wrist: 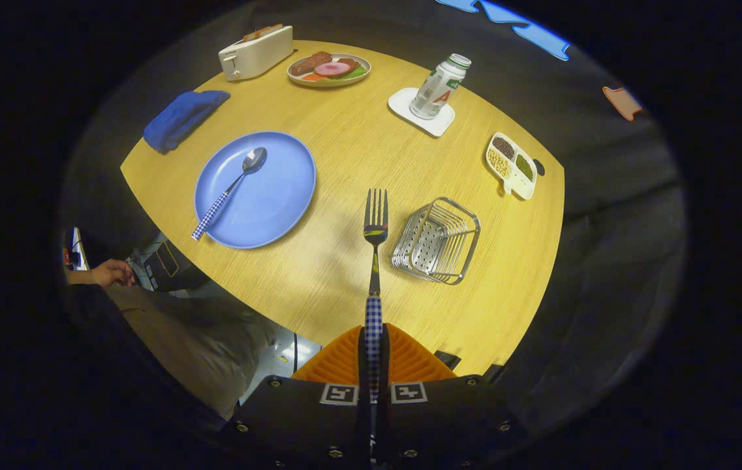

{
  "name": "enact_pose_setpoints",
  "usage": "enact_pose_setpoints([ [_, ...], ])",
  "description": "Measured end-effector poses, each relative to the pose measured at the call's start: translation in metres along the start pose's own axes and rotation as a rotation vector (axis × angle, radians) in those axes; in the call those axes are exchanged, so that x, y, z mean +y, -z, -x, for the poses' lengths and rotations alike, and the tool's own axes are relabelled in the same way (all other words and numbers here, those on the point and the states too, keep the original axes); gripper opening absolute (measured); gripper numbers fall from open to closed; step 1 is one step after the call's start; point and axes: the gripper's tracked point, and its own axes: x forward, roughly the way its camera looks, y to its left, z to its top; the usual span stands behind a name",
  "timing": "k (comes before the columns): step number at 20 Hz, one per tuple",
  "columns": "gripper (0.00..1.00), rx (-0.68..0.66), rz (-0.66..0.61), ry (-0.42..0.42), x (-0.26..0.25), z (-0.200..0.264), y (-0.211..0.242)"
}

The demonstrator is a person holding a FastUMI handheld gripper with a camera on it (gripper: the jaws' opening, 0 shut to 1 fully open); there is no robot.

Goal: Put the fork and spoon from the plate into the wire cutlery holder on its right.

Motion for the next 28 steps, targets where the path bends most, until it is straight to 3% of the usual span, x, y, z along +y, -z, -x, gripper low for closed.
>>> enact_pose_setpoints([
  [10, 0.04, 0.110, -0.035, -0.005, -0.050, 0.006, 0.012],
  [13, 0.04, 0.166, -0.035, 0.043, -0.074, 0.006, 0.012],
  [28, 0.04, 0.342, 0.002, -0.044, -0.080, -0.030, -0.007],
])
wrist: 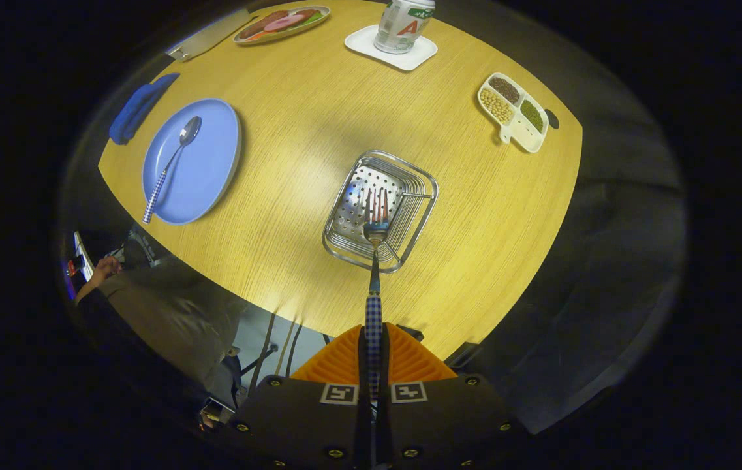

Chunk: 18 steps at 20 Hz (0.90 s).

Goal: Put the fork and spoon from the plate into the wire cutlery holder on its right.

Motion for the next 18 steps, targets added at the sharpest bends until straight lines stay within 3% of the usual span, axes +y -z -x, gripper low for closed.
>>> enact_pose_setpoints([
  [14, 0.05, 0.123, -0.087, -0.066, -0.004, -0.034, -0.033],
  [18, 0.11, 0.113, -0.106, -0.064, -0.006, -0.030, -0.033],
])
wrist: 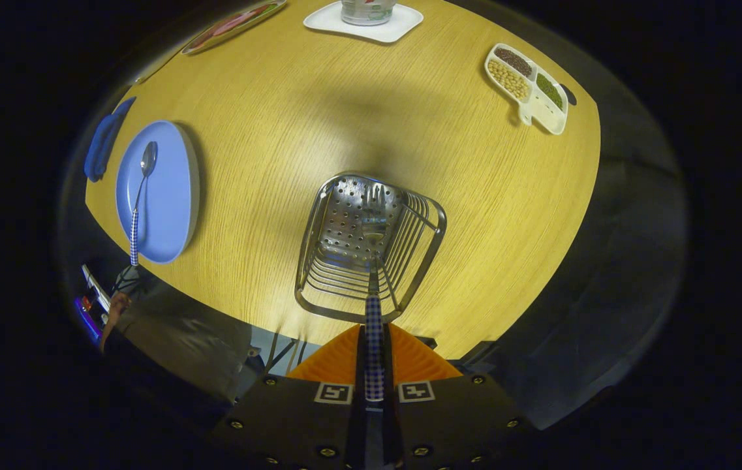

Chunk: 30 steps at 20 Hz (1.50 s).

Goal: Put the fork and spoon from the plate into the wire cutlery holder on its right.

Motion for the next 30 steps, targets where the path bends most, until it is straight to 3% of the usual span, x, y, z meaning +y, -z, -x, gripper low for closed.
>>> enact_pose_setpoints([
  [1, 0.13, -0.012, -0.009, -0.006, 0.001, 0.002, -0.001],
  [2, 0.24, -0.034, -0.020, -0.008, 0.001, 0.007, -0.003],
  [5, 0.32, -0.097, -0.048, 0.009, -0.005, 0.021, -0.003],
  [9, 0.32, -0.217, -0.103, -0.005, 0.002, 0.048, 0.003],
  [16, 0.32, -0.460, -0.138, -0.124, 0.074, 0.091, 0.013],
  [24, 0.32, -0.524, -0.098, -0.173, 0.154, 0.073, 0.017],
  [30, 0.31, -0.483, -0.026, -0.242, 0.217, 0.050, 0.013],
])
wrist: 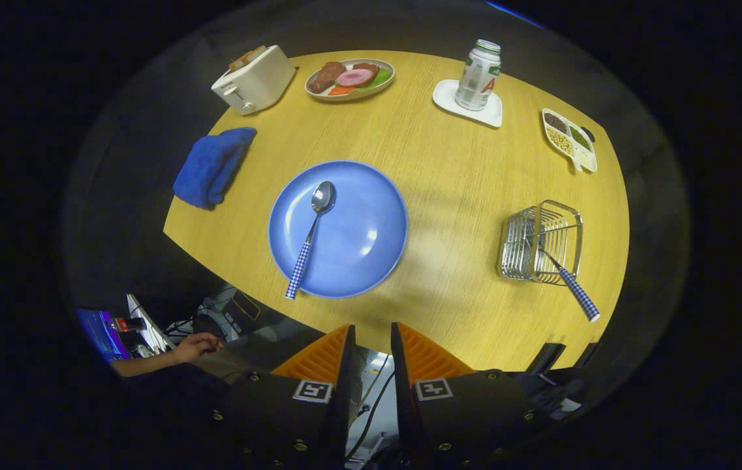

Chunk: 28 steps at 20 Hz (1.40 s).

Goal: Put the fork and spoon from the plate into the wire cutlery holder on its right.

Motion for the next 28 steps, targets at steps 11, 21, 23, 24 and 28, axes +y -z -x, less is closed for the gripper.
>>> enact_pose_setpoints([
  [11, 0.32, 0.011, 0.061, -0.005, 0.061, -0.043, -0.016],
  [21, 0.32, 0.059, 0.046, 0.028, 0.082, -0.075, -0.030],
  [23, 0.32, 0.057, 0.030, 0.022, 0.086, -0.082, -0.036],
  [24, 0.32, 0.058, 0.026, 0.020, 0.087, -0.086, -0.037],
  [28, 0.31, 0.071, 0.002, 0.016, 0.091, -0.099, -0.038],
])
